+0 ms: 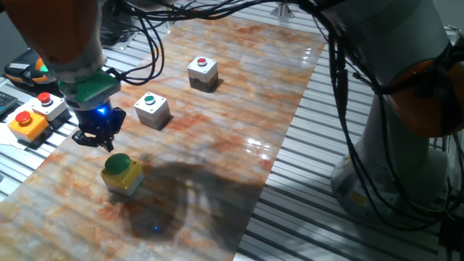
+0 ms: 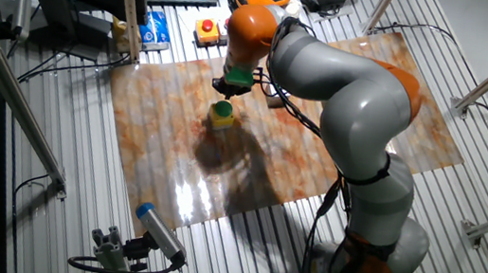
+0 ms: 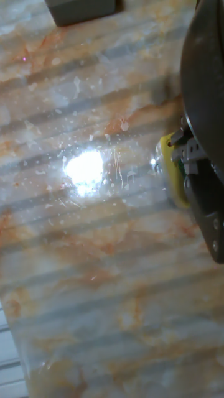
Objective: Press three buttons from left to right in sequence
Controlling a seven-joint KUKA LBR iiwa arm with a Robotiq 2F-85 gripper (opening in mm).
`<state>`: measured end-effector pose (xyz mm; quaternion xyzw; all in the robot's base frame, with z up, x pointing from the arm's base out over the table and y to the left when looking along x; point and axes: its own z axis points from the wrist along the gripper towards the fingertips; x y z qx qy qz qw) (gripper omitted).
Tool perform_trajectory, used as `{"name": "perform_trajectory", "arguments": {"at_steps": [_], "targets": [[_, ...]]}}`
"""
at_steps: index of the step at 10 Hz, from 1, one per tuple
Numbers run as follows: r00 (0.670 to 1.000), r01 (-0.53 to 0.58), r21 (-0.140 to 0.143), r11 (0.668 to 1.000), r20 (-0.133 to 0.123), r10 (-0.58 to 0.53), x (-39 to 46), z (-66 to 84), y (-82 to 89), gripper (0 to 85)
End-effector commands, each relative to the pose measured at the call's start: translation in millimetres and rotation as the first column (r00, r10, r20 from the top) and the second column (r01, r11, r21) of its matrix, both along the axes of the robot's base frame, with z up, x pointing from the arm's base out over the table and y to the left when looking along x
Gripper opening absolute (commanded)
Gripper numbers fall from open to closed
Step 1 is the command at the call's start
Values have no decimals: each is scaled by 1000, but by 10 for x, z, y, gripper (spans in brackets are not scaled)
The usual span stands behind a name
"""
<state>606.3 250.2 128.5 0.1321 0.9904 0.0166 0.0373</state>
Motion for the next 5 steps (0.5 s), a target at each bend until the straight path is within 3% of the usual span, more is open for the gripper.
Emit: {"name": "perform_trajectory", "arguments": {"at_steps": [1, 2, 3, 4, 5], "targets": [[1000, 9, -7, 1000, 16, -9, 1, 2, -1, 170], [999, 11, -23, 1000, 35, -10, 1, 2, -1, 170], [999, -2, -21, 1000, 38, 3, 1, 2, -1, 170], [999, -11, -6, 1000, 35, 11, 1, 2, -1, 0], [1000, -12, 4, 1000, 29, 12, 1, 2, -1, 0]]}}
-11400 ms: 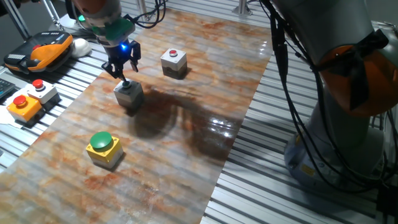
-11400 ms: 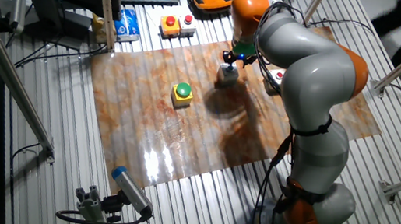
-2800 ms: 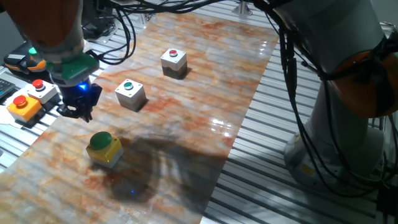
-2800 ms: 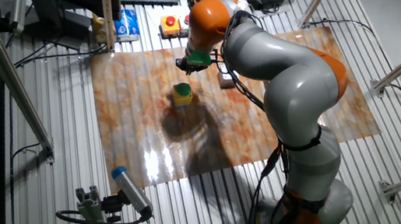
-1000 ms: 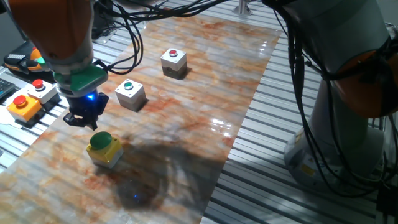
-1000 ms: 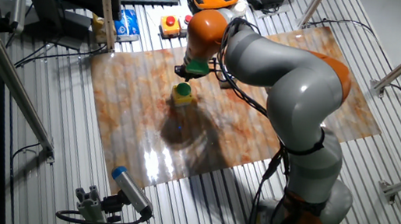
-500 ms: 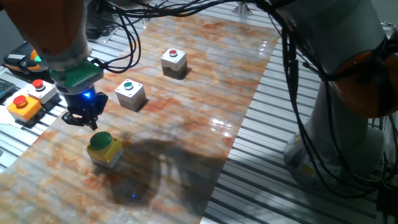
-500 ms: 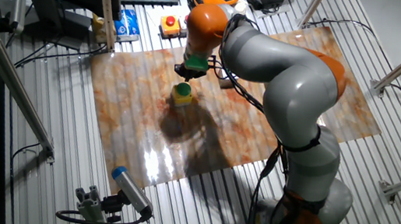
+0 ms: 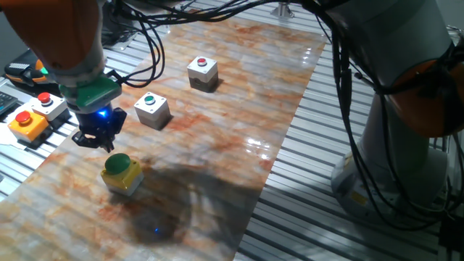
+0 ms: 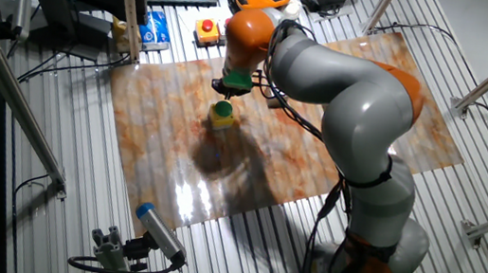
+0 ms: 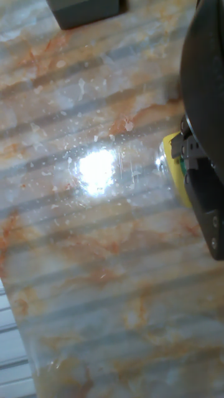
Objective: Press three buttons from left to right in sequence
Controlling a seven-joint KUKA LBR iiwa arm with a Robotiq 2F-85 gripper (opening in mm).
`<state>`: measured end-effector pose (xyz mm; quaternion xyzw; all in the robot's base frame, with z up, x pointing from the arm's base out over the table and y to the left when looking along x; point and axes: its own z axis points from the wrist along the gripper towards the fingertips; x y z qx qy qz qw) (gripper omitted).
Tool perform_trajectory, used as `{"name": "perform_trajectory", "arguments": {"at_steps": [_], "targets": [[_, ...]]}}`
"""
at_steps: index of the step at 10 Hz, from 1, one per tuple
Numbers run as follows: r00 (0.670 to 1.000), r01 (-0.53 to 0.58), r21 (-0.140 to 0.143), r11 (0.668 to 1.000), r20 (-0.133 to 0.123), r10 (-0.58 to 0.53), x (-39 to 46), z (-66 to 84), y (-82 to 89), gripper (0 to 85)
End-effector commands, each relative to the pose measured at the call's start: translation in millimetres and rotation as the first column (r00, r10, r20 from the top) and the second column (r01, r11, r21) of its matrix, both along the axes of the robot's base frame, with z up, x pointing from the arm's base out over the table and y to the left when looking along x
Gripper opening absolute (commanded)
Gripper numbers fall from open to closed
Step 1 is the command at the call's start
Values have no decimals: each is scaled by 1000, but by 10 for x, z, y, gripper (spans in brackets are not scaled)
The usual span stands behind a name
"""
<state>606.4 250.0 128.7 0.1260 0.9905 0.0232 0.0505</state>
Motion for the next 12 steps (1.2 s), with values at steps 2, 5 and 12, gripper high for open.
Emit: {"name": "perform_trajectory", "arguments": {"at_steps": [2, 5, 12], "targets": [[1000, 8, -7, 1000, 0, -8, 0, -1, 1, 0], [1000, 1, -15, 1000, -2, -1, -21, -14, 20, 0], [1000, -18, -6, 1000, -7, 18, -178, 3, 70, 0]]}}
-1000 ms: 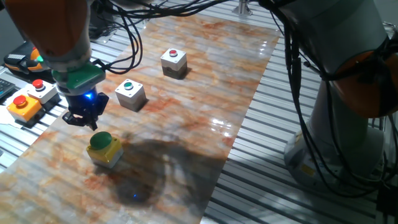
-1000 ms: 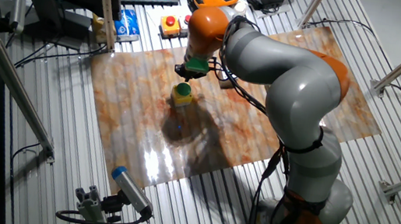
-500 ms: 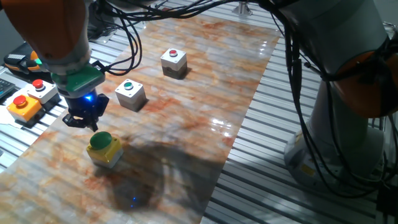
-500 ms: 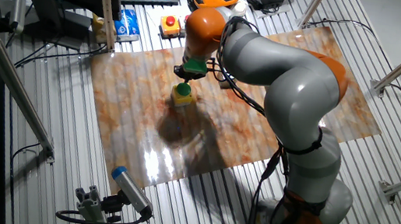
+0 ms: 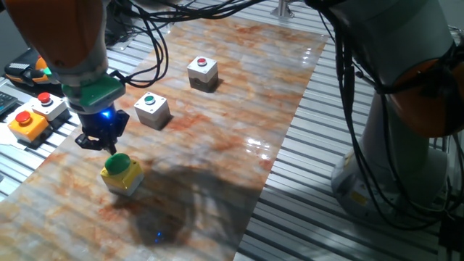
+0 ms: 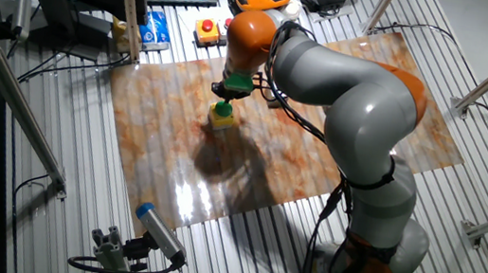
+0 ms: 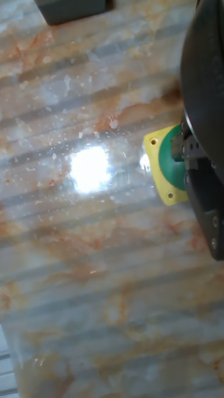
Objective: Press three buttons from left to right in sequence
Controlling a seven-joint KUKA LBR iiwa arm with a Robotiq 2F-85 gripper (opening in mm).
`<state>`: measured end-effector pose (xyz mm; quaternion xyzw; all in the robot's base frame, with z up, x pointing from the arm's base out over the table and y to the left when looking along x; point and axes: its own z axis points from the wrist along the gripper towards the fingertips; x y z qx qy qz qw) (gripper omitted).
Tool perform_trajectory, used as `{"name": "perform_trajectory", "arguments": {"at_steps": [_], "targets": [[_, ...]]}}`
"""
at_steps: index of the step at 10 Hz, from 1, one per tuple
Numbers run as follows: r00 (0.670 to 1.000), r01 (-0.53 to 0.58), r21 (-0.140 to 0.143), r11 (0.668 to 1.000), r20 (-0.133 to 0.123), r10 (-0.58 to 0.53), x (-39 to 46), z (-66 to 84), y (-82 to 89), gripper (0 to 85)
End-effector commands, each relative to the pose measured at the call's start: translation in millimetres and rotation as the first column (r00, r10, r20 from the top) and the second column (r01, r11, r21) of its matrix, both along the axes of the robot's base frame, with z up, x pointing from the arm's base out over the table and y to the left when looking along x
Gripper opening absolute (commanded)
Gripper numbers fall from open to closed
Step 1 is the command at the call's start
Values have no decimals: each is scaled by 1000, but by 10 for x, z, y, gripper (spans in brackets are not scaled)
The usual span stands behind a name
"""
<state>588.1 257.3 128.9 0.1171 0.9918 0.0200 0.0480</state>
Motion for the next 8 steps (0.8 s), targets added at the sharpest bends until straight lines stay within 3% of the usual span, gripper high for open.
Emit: {"name": "perform_trajectory", "arguments": {"at_steps": [1, 4, 8], "targets": [[1000, 0, 0, 1000, 0, 0, -18, -3, 10, 0], [1000, -3, 12, 1000, 1, 3, -56, -7, -2, 0], [1000, 6, 2, 1000, 6, -6, -78, 0, 21, 0]]}}
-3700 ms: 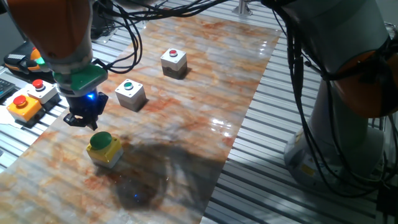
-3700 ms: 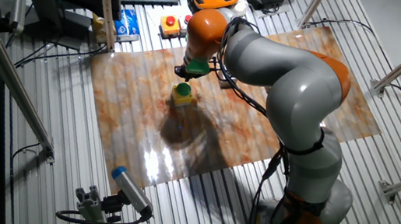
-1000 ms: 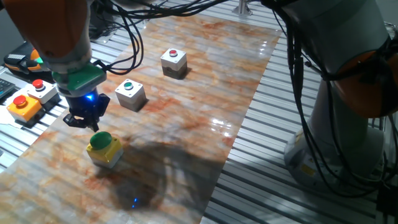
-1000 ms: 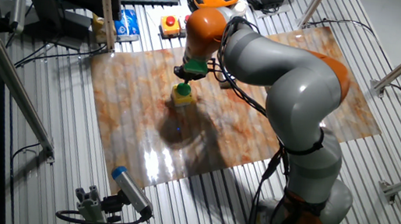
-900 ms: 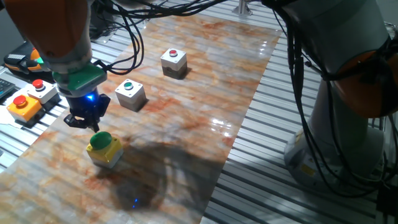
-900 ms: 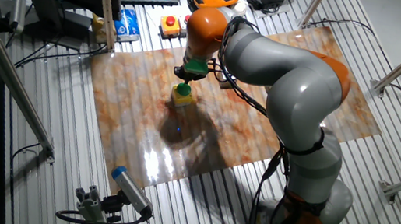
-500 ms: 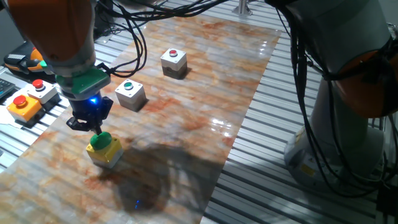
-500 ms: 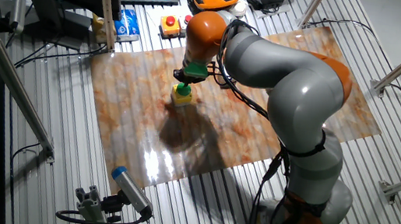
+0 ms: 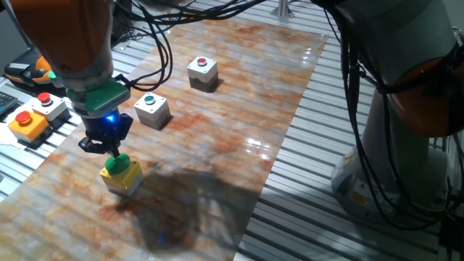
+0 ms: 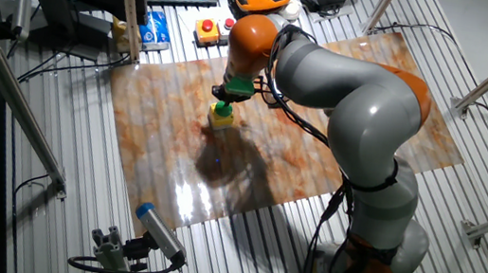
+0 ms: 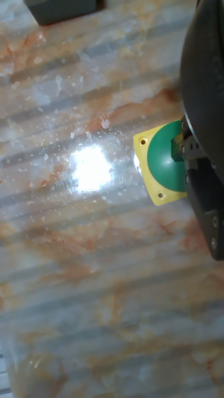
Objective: Press three buttons from left to right in sequence
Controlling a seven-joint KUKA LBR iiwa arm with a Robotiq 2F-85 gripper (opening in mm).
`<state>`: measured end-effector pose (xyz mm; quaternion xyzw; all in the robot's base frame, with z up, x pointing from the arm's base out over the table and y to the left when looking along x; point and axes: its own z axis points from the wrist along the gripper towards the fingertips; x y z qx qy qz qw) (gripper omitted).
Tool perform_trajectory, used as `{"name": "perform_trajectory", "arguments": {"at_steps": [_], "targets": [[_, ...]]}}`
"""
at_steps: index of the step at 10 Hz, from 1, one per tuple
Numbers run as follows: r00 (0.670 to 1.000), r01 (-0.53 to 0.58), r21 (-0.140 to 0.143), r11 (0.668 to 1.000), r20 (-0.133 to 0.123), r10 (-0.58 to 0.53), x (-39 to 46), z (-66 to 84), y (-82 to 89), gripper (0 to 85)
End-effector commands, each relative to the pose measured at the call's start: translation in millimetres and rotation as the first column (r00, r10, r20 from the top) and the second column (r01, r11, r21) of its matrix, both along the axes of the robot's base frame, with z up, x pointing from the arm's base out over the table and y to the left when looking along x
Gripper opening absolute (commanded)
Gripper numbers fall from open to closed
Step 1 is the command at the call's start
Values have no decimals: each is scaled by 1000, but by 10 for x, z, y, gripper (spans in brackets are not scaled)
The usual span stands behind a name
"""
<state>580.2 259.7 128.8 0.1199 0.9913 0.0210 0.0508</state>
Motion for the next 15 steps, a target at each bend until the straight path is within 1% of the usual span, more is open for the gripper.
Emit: {"name": "perform_trajectory", "arguments": {"at_steps": [1, 4, 8, 9, 12, 13, 14, 15], "targets": [[1000, 0, 0, 1000, 0, 0, 1, -3, 7, 0], [1000, 0, 0, 1000, 6, 0, 34, -75, 22, 0], [1000, -4, 2, 1000, 10, 4, 37, -154, 33, 0], [1000, -3, -1, 1000, 16, 3, 30, -212, 42, 0], [1000, -10, -2, 1000, 23, 10, 30, -302, 30, 0], [1000, -11, -1, 1000, 23, 11, 28, -296, 23, 0], [1000, -10, 4, 1000, 15, 10, 20, -247, 21, 0], [1000, -7, 21, 1000, 6, 7, 11, -167, 21, 0]]}}
